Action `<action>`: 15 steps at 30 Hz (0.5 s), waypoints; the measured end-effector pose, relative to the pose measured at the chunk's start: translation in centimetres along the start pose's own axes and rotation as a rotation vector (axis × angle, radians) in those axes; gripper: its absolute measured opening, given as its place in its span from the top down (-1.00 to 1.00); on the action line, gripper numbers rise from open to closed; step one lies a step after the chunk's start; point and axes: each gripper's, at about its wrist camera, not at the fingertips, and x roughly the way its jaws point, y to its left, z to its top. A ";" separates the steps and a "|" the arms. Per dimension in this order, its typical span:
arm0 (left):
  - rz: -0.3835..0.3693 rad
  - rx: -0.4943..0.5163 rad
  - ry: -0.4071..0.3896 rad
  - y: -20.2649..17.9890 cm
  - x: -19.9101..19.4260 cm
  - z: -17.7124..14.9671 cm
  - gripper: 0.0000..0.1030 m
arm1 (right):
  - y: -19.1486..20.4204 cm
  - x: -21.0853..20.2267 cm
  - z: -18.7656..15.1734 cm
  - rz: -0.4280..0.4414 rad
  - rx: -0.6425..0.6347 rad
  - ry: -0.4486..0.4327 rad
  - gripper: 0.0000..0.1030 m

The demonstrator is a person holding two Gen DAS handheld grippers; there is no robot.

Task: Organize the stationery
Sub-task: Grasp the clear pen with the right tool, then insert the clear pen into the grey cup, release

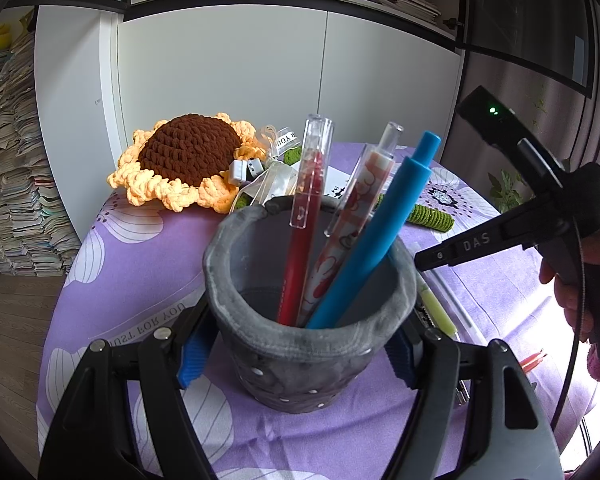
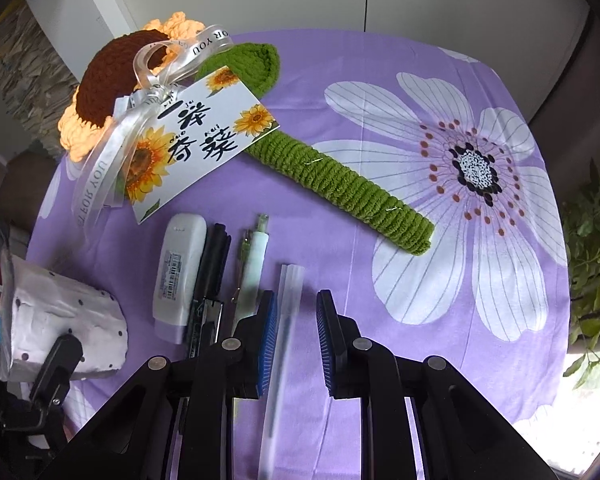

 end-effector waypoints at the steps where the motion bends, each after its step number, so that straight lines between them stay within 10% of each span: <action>1: -0.001 -0.001 0.001 0.0 0.0 0.0 -0.40 | -0.1 0.3 0.1 0.009 0.006 0.008 0.62; 15: -0.001 -0.003 0.004 0.2 0.1 0.1 -0.40 | 0.2 -4.7 -0.7 0.069 -0.012 -0.145 0.79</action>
